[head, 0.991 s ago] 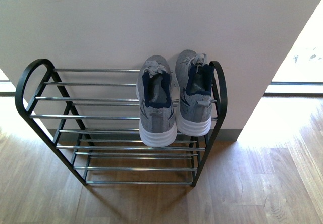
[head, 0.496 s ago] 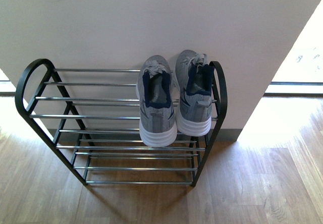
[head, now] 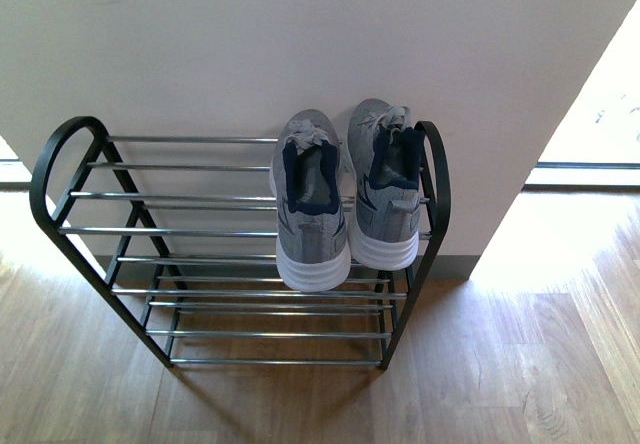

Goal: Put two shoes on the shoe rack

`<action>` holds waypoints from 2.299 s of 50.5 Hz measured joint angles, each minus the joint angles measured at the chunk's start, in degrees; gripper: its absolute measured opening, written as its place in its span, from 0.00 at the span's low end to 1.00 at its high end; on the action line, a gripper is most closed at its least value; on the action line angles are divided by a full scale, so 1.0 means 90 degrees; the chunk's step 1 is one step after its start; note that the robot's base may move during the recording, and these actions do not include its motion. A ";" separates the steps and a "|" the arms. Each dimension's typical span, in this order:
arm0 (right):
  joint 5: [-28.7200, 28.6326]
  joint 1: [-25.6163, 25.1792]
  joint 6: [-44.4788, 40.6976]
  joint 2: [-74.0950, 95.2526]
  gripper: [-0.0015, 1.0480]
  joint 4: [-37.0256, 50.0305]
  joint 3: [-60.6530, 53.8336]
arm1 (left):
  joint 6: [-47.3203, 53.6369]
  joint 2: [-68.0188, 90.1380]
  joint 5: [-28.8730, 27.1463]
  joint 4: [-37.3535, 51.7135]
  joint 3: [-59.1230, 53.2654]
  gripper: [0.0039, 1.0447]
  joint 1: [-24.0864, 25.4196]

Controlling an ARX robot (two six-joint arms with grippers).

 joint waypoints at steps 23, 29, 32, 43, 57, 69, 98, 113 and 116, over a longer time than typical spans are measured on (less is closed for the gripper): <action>0.0000 0.0000 0.0000 0.0000 0.91 0.0000 0.0000 | 0.0000 -0.0865 0.0000 -0.1015 0.0002 0.01 0.0000; 0.0005 0.0000 0.0002 0.0000 0.91 0.0000 0.0000 | 0.0005 -0.1462 0.0000 -0.1547 0.0002 0.01 0.0000; -0.0005 0.0000 0.0000 -0.0002 0.91 0.0000 0.0000 | 0.0007 -0.1469 -0.0002 -0.1583 0.0002 0.01 0.0005; 0.0002 0.0002 0.0000 -0.0002 0.91 0.0000 0.0000 | 0.0007 -0.1477 0.0000 -0.1588 0.0002 0.01 0.0005; 0.0000 0.0002 0.0000 -0.0002 0.91 0.0000 0.0000 | 0.0007 -0.1477 0.0000 -0.1588 0.0002 0.42 0.0005; -0.0017 0.0012 0.0000 -0.0002 0.91 0.0000 0.0000 | 0.0007 -0.1477 -0.0019 -0.1588 0.0002 0.88 0.0010; 0.0022 0.0012 0.0024 -0.0007 0.91 -0.0010 0.0000 | 0.0032 -0.1479 0.0015 -0.1591 0.0002 0.91 -0.0002; -0.0027 0.0019 0.0041 -0.0007 0.91 -0.0015 0.0000 | 0.0032 -0.1479 -0.0022 -0.1588 0.0002 0.91 0.0002; -0.0022 0.0019 0.0041 0.0005 0.91 -0.0017 0.0000 | 0.0034 -0.1479 -0.0017 -0.1588 0.0002 0.91 0.0005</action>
